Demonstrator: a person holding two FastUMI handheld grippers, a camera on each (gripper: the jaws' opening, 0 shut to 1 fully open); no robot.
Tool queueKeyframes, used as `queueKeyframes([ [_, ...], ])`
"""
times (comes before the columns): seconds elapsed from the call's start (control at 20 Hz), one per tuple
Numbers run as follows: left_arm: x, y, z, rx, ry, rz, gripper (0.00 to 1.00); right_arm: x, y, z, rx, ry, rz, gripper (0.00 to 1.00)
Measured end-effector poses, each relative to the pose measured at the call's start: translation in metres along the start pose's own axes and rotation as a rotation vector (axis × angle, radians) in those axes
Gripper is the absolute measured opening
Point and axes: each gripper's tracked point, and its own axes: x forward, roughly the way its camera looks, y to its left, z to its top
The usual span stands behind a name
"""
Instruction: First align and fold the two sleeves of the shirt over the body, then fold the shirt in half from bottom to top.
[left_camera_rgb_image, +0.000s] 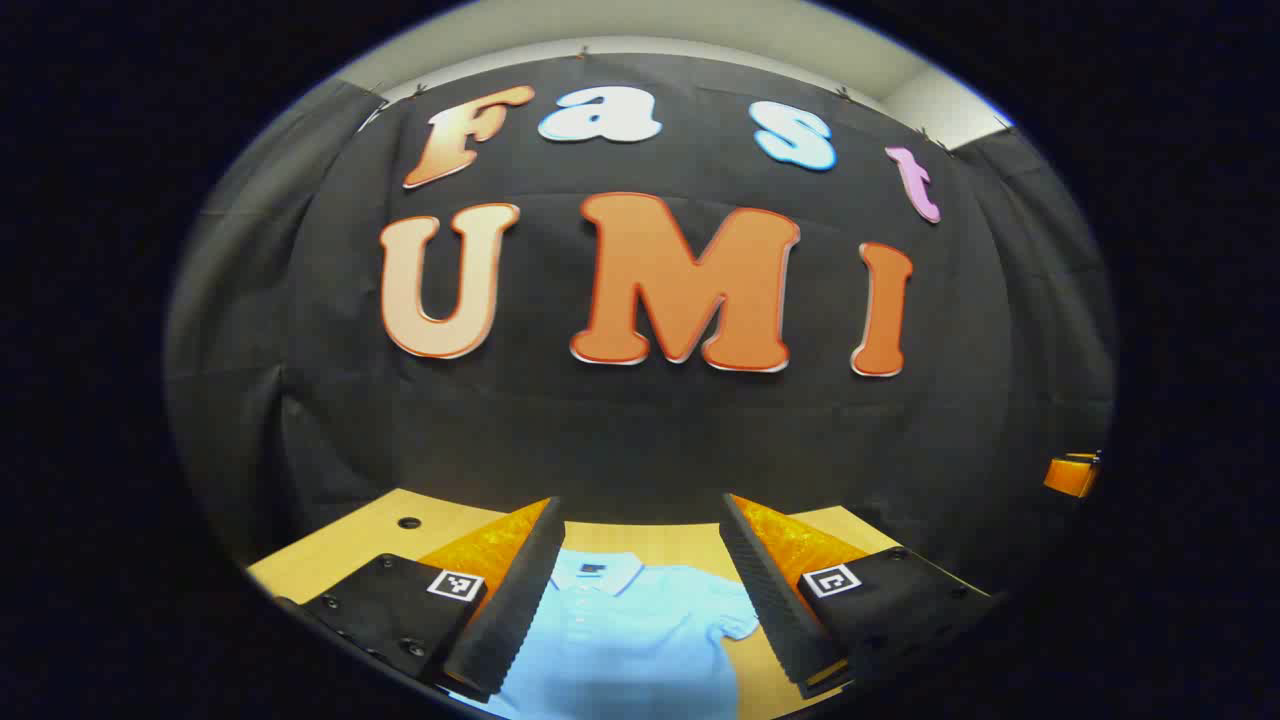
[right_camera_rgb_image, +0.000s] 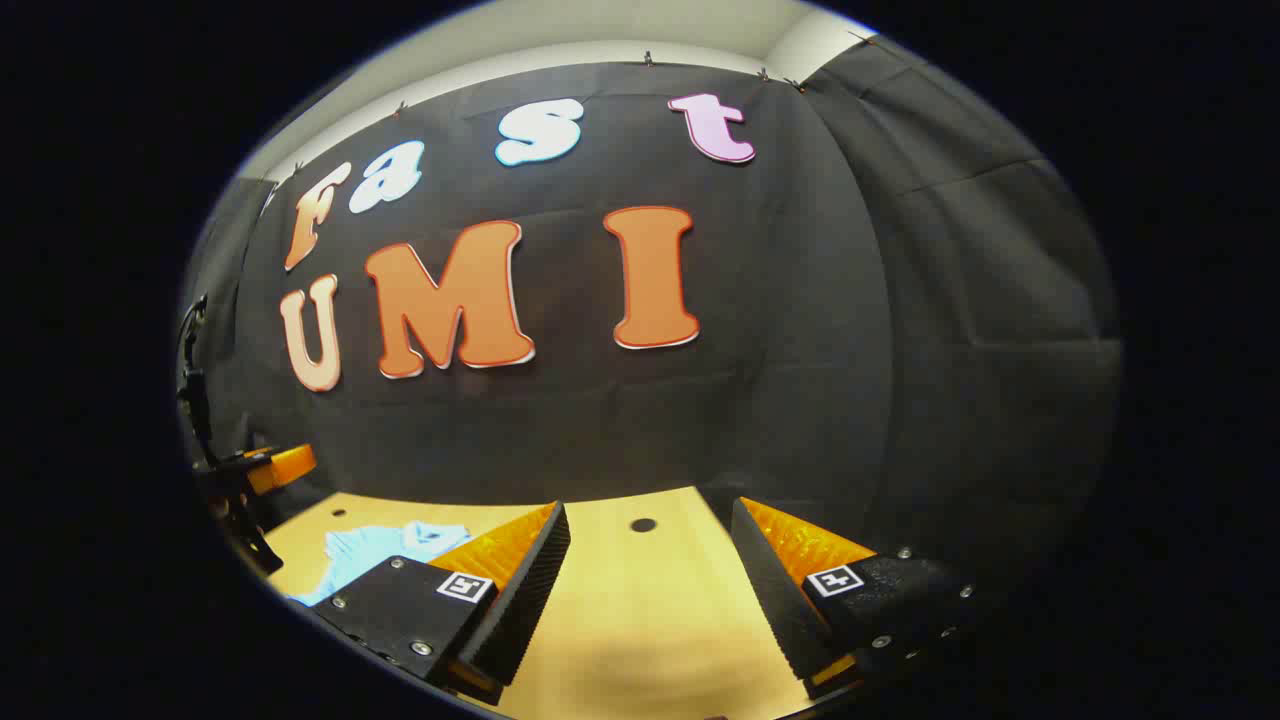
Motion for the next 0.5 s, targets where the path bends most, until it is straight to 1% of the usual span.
queueKeyframes([
  [0.05, 0.000, 0.034, 0.004, 0.005, 0.011, -0.001, 1.00, 0.001, 0.021, -0.004, 0.026, 0.015, -0.007, 1.00],
  [0.15, -0.003, 0.107, 0.017, 0.053, 0.002, 0.026, 1.00, 0.002, 0.067, -0.011, 0.048, 0.029, -0.014, 1.00],
  [0.2, -0.005, 0.141, 0.024, 0.094, -0.013, 0.046, 1.00, 0.002, 0.091, -0.014, 0.040, 0.033, -0.012, 0.99],
  [0.3, -0.012, 0.195, 0.029, 0.164, -0.008, 0.074, 0.98, 0.004, 0.138, -0.017, 0.010, 0.038, -0.003, 0.98],
  [0.35, -0.015, 0.213, 0.027, 0.168, 0.002, 0.074, 0.97, 0.005, 0.158, -0.018, -0.005, 0.042, -0.001, 0.98],
  [0.4, -0.017, 0.230, 0.027, 0.149, 0.016, 0.078, 0.97, 0.007, 0.178, -0.017, -0.020, 0.051, 0.009, 0.98],
  [0.5, -0.018, 0.261, 0.031, 0.086, 0.032, 0.097, 0.97, 0.012, 0.214, -0.016, -0.057, 0.074, 0.050, 1.00],
])
